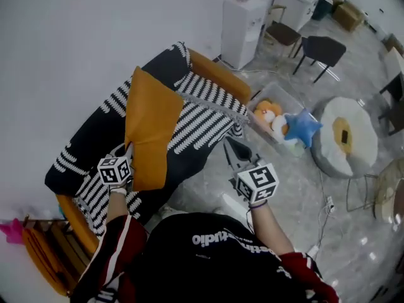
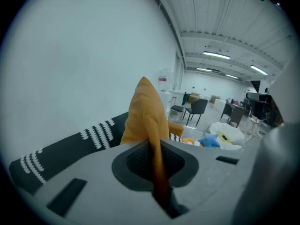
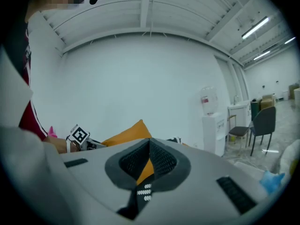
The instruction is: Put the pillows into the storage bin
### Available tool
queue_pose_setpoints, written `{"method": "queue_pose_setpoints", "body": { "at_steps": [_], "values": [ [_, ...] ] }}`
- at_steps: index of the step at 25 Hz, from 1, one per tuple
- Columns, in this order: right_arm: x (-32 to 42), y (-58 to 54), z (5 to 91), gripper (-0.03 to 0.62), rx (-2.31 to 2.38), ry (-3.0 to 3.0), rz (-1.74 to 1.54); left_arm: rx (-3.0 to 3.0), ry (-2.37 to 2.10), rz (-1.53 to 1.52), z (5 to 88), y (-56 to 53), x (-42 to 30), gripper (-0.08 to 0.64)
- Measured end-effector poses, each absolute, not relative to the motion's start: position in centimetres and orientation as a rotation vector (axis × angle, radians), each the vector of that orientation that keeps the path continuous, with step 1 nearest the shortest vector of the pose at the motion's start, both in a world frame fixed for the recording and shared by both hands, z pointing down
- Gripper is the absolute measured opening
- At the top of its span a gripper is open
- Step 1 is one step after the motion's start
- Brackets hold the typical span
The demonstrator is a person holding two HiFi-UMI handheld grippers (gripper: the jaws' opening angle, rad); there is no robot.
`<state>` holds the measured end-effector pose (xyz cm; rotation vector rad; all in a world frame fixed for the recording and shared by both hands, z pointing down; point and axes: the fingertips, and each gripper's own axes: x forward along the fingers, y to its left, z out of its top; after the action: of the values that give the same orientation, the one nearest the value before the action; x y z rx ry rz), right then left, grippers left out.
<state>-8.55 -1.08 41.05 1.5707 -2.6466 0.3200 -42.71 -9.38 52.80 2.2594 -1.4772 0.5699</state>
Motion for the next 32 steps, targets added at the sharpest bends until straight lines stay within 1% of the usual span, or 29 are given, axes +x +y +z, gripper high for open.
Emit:
{"method": "queue_pose_setpoints", "body": {
  "at_steps": [6, 16, 24, 32],
  "values": [
    [2.2, 2.3, 40.8, 0.003, 1.848, -2.525, 0.325, 2.47, -1.238, 0.629, 51.4, -12.5, -27.9, 0.012],
    [14.4, 5.6, 42.0, 0.003, 2.152, -2.295, 0.36, 2.685, -0.867, 0.669, 50.7, -16.6, -6.8, 0.012],
    [26.5, 5.5, 42.9, 0.003, 2.355, -2.057, 0.383, 2.709, -0.625, 0.72, 53.9, -20.7, 9.5, 0.012],
    [38.8, 0.5, 44.4, 0.003, 2.459, -1.872, 0.487, 2.694, -0.431, 0.797, 58.0, -26.6, 25.4, 0.012]
  ]
}}
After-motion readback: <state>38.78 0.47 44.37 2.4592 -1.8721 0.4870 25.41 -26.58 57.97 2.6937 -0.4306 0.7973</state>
